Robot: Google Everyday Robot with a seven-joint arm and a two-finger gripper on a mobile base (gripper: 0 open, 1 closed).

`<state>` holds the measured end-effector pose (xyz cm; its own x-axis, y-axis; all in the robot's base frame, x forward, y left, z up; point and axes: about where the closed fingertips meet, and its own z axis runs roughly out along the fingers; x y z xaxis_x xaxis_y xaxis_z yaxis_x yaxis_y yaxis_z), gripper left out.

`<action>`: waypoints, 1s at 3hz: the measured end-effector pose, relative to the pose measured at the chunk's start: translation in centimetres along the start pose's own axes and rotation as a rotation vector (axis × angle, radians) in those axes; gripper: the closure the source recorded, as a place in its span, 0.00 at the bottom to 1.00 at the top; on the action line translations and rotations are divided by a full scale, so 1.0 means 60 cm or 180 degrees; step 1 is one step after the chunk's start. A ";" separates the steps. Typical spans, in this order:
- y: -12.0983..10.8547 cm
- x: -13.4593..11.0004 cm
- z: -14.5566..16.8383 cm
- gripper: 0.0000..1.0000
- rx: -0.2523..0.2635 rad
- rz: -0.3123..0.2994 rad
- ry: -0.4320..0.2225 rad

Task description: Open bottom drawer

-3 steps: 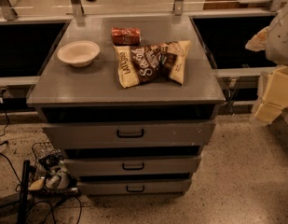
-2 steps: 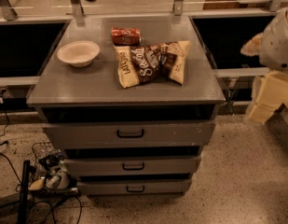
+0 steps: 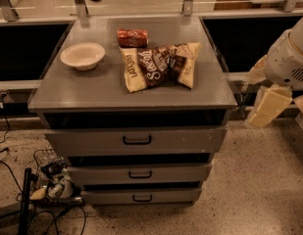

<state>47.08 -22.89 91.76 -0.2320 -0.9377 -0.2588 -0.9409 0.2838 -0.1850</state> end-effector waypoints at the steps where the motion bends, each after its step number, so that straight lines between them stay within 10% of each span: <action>1: 0.000 0.000 0.000 0.50 0.0000 0.0000 0.0000; 3: -0.004 -0.013 -0.014 1.00 0.0088 -0.0040 -0.0025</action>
Offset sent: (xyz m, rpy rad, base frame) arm 0.0000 0.0000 0.0000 0.0000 0.0000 0.0000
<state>47.28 -22.41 92.80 -0.2180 -0.9397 -0.2636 -0.9365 0.2774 -0.2145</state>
